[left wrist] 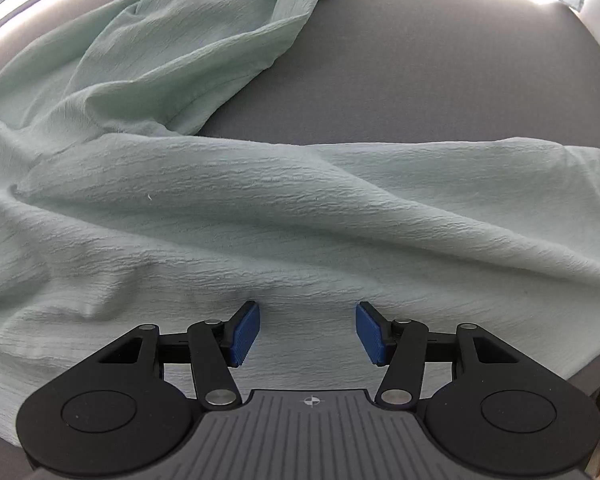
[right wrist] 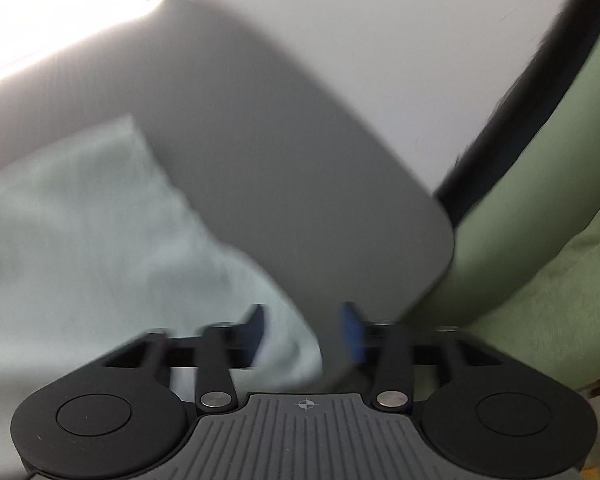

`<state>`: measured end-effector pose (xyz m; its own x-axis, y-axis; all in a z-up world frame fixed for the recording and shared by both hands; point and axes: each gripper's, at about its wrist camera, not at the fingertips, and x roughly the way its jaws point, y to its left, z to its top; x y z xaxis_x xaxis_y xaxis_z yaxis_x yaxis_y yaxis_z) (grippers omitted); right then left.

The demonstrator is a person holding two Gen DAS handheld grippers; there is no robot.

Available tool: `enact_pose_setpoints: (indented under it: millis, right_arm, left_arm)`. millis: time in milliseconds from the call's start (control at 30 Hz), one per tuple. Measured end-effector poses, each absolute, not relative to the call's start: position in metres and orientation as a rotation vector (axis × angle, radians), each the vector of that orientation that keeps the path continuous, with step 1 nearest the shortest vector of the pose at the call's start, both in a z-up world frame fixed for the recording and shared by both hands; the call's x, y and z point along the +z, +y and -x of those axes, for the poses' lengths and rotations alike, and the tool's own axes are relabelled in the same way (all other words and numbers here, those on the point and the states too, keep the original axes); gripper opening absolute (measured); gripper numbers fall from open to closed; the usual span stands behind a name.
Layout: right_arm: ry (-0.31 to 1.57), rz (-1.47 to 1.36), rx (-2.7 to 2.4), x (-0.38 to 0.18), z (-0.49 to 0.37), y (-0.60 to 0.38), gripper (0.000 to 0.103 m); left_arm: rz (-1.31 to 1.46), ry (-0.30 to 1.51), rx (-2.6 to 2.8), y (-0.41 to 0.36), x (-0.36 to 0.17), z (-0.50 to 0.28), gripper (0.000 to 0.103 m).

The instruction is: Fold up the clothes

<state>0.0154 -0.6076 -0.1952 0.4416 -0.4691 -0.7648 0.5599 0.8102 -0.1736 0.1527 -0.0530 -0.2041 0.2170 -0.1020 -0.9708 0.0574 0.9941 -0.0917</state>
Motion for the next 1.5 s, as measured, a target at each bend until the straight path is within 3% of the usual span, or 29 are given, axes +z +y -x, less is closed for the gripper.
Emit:
enact_pose_setpoints:
  millis: [233, 533, 900, 933, 1000, 1200, 1233, 1267, 1300, 1500]
  right_arm:
    - [0.844, -0.272, -0.429, -0.191, -0.083, -0.612, 0.065]
    - [0.913, -0.478, -0.208, -0.228, -0.185, -0.636, 0.062]
    - [0.963, -0.578, -0.148, -0.235, -0.214, -0.660, 0.062]
    - [0.970, -0.602, -0.117, -0.235, -0.214, -0.661, 0.060]
    - [0.982, -0.591, -0.088, -0.238, -0.213, -0.660, 0.045]
    - [1.020, -0.437, -0.088, -0.240, -0.213, -0.643, 0.040]
    - [1.018, -0.431, -0.095, -0.240, -0.213, -0.641, 0.030]
    - [1.019, -0.424, -0.101, -0.240, -0.212, -0.639, 0.014]
    - [1.017, -0.407, -0.110, -0.240, -0.212, -0.635, 0.010]
    - [0.923, -0.210, -0.215, -0.231, -0.207, -0.609, 0.004]
  left_arm:
    - [0.132, 1.292, -0.125, -0.047, -0.197, -0.164, 0.060]
    - [0.128, 1.249, -0.137, -0.059, -0.196, -0.201, 0.061]
    - [0.113, 1.290, -0.149, -0.063, -0.196, -0.205, 0.064]
    - [0.115, 1.295, -0.149, -0.063, -0.198, -0.206, 0.064]
    - [0.121, 1.303, -0.148, -0.064, -0.200, -0.210, 0.064]
    - [0.123, 1.321, -0.136, -0.069, -0.204, -0.219, 0.064]
    - [0.130, 1.332, -0.126, -0.070, -0.206, -0.222, 0.064]
    - [0.136, 1.339, -0.120, -0.070, -0.207, -0.224, 0.064]
    - [0.140, 1.344, -0.116, -0.070, -0.208, -0.225, 0.064]
    - [0.135, 1.358, -0.117, -0.073, -0.211, -0.229, 0.064]
